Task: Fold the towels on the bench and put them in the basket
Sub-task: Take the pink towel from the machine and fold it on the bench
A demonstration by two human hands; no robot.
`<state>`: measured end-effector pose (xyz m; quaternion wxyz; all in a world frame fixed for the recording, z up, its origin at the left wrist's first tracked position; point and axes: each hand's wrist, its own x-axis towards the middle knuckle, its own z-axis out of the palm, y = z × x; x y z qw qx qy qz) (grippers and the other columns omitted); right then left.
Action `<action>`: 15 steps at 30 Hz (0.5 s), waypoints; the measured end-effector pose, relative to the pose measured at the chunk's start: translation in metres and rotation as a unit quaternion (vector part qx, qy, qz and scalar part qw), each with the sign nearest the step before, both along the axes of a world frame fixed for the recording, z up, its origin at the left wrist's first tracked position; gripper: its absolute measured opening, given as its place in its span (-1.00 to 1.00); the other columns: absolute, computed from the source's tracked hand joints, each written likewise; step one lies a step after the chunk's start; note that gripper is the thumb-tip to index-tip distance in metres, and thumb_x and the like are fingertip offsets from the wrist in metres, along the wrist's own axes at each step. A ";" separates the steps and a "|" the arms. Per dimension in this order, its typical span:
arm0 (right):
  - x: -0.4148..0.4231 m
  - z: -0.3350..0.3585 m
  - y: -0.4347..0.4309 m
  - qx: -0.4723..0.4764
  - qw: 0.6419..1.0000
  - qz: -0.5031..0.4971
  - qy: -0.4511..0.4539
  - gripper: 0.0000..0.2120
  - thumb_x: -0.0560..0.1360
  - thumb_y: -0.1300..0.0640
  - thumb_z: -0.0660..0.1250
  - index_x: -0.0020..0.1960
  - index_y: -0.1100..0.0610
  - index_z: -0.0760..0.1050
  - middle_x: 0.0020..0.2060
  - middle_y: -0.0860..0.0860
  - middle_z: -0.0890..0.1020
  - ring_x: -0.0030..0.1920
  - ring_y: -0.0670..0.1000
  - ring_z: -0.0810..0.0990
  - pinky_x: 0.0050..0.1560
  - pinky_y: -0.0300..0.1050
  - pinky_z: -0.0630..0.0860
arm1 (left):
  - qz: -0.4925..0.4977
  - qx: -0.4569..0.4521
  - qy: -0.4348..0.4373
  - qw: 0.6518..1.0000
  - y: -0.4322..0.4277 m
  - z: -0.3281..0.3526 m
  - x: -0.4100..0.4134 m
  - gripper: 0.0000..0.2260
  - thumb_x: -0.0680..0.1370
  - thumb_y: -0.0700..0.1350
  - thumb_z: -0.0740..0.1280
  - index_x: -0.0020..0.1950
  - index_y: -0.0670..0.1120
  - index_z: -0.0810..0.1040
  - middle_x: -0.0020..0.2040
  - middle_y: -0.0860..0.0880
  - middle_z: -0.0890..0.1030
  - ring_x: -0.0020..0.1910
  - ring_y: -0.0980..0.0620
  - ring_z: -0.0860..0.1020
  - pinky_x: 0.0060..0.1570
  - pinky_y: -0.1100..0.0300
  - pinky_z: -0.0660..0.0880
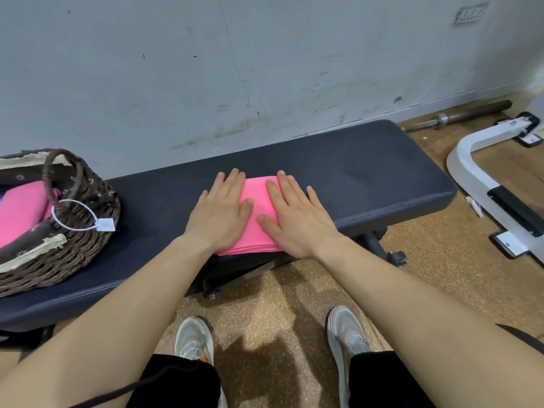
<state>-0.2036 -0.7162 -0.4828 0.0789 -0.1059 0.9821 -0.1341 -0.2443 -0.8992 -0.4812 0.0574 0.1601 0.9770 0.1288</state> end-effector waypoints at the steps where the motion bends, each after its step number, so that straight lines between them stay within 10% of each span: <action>1: 0.000 -0.001 0.000 0.002 1.000 0.001 0.000 -0.27 0.63 -0.29 -0.12 0.63 0.07 -0.25 0.61 0.04 -0.26 0.60 0.01 -0.28 0.59 0.14 -0.21 | 0.003 -0.003 -0.003 1.000 0.000 -0.002 0.001 -0.44 0.68 0.13 -0.06 0.63 -0.04 -0.09 0.64 0.04 -0.09 0.61 0.00 -0.14 0.55 -0.10 -0.02; 15: -0.001 0.006 -0.001 0.002 0.999 0.006 -0.034 -0.26 0.63 -0.32 -0.14 0.63 0.04 -0.29 0.60 0.02 -0.30 0.59 0.00 -0.32 0.57 0.20 -0.23 | 0.023 0.013 -0.004 1.000 0.000 -0.002 0.008 -0.39 0.67 0.18 -0.05 0.63 -0.03 -0.18 0.63 0.04 -0.17 0.60 0.00 -0.18 0.57 -0.07 -0.08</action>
